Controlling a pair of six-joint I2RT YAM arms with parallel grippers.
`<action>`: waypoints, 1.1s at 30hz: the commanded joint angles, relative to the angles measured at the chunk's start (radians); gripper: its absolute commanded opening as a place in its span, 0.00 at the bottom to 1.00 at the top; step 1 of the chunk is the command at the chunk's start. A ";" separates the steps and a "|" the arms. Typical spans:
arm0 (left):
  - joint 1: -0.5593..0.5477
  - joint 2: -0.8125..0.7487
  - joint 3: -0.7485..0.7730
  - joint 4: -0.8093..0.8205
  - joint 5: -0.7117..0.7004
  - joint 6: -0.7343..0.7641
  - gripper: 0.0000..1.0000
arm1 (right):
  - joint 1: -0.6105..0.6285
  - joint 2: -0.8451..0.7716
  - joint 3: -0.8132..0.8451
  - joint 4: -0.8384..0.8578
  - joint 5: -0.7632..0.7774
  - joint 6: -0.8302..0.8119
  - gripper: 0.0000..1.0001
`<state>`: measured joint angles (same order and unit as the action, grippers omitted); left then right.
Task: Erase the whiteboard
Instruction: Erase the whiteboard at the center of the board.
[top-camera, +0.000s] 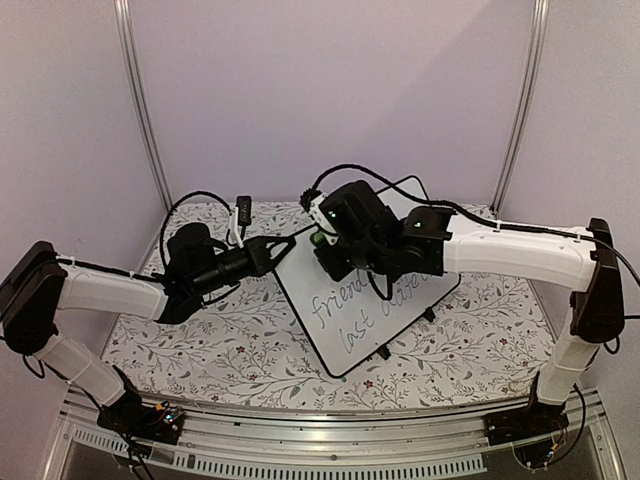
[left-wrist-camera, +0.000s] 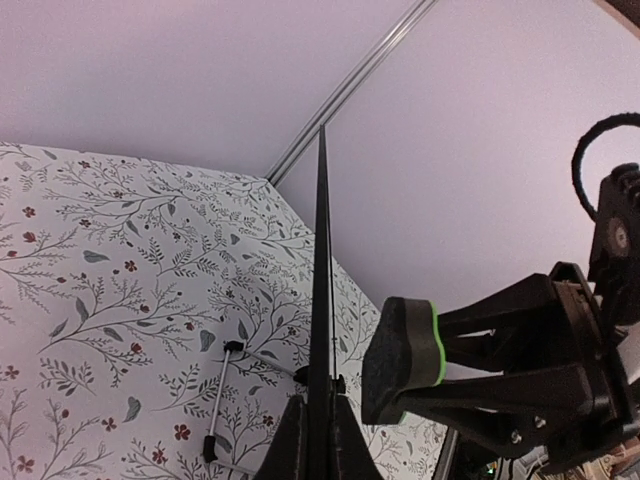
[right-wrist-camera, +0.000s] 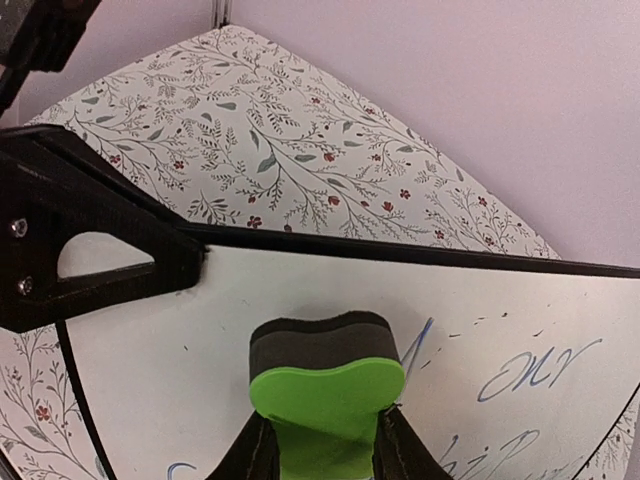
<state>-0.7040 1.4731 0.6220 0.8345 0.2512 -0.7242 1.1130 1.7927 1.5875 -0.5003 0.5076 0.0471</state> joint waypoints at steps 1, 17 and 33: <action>-0.022 0.023 -0.009 0.022 0.052 0.052 0.00 | -0.030 -0.111 -0.098 0.248 0.012 -0.036 0.31; -0.022 0.030 -0.009 0.031 0.060 0.051 0.00 | -0.076 -0.168 -0.292 0.616 -0.084 -0.097 0.32; -0.022 0.029 -0.010 0.036 0.066 0.051 0.00 | -0.076 -0.100 -0.393 0.742 -0.188 -0.052 0.32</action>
<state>-0.7040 1.4845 0.6220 0.8539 0.2604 -0.7250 1.0386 1.6775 1.2179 0.1864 0.3386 -0.0181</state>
